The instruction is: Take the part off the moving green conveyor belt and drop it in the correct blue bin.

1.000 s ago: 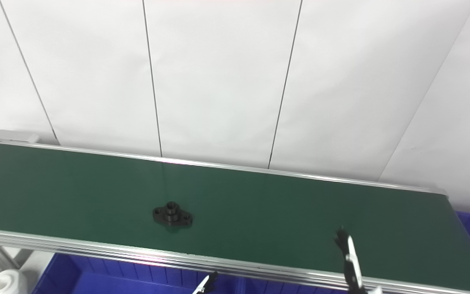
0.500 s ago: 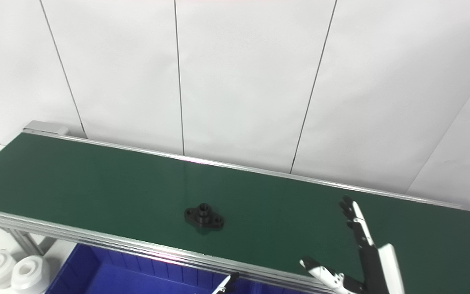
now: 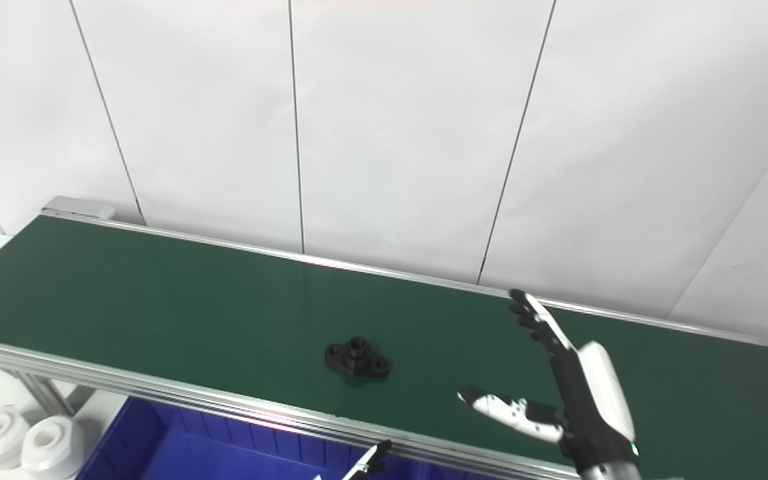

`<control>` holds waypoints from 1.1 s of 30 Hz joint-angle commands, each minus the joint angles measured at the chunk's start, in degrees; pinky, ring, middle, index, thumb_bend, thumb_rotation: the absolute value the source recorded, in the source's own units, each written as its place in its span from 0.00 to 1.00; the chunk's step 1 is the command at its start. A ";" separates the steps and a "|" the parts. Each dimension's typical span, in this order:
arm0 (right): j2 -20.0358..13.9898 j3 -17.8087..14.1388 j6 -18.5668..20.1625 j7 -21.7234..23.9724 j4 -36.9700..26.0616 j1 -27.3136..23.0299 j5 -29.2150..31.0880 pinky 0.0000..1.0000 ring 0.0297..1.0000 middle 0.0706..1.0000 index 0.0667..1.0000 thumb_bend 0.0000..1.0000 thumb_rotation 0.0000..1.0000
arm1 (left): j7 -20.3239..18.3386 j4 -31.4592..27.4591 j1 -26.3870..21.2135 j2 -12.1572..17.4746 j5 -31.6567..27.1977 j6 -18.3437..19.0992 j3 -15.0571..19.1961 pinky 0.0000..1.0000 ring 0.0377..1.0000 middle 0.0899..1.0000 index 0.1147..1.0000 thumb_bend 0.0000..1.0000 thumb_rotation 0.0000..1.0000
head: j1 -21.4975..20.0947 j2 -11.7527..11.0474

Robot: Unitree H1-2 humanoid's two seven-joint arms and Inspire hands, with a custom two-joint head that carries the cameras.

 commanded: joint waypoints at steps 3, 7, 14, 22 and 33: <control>1.04 2.15 5.13 1.92 0.62 -6.24 -3.81 0.70 0.77 0.80 0.85 0.78 0.37 | -0.88 -2.14 -0.09 -0.71 0.05 -1.70 0.29 0.96 1.00 1.00 1.00 0.79 0.73 | -4.04 2.17; 2.09 4.66 10.05 4.23 2.46 -10.80 -6.85 0.70 0.77 0.80 0.84 0.80 0.35 | -1.91 -3.22 0.18 -0.40 -0.19 -1.76 0.43 1.00 1.00 1.00 1.00 0.77 0.83 | -8.10 4.74; 3.54 6.63 10.42 3.10 7.84 -14.84 -8.45 0.67 0.74 0.76 0.81 0.83 0.36 | -3.64 -5.56 0.62 0.20 -2.05 -1.73 1.93 1.00 1.00 1.00 1.00 0.77 0.86 | -14.60 7.85; 3.81 8.19 12.16 3.59 11.42 -17.54 -10.05 0.64 0.71 0.75 0.80 0.84 0.38 | -6.88 -9.12 1.57 1.27 -3.19 0.08 3.32 1.00 1.00 1.00 1.00 0.77 0.86 | -18.04 9.46; 3.45 10.71 11.99 3.07 20.59 -19.98 -12.41 0.67 0.74 0.77 0.81 0.84 0.34 | -8.35 -8.48 1.92 1.81 -3.82 -0.19 4.46 1.00 1.00 1.00 1.00 0.77 0.86 | -20.36 6.45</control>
